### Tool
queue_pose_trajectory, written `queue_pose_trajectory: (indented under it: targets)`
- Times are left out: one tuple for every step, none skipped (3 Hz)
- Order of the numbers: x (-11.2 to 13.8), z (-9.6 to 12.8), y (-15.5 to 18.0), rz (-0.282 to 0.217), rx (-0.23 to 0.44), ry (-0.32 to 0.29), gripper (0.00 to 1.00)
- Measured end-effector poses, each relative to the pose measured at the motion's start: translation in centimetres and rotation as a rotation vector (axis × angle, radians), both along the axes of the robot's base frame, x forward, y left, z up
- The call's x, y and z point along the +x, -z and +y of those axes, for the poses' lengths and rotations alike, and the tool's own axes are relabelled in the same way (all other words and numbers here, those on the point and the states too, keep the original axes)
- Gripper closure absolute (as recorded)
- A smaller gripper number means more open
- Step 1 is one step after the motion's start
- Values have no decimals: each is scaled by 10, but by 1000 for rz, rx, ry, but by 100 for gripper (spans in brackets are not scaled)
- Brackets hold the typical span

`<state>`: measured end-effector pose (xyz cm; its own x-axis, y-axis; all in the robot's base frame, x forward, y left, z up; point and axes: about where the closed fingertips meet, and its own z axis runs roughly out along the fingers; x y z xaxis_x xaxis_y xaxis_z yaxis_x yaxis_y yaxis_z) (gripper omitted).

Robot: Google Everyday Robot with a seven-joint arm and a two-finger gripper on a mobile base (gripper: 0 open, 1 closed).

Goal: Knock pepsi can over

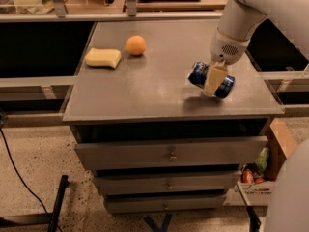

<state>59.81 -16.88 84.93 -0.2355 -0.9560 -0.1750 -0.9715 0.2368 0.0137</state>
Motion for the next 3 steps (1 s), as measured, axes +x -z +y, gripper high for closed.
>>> queue_pose_trajectory:
  targets:
    - [3, 1, 2, -9, 3, 1, 0]
    - [15, -7, 16, -28, 1, 28, 0]
    - [15, -7, 16, -28, 1, 28, 0]
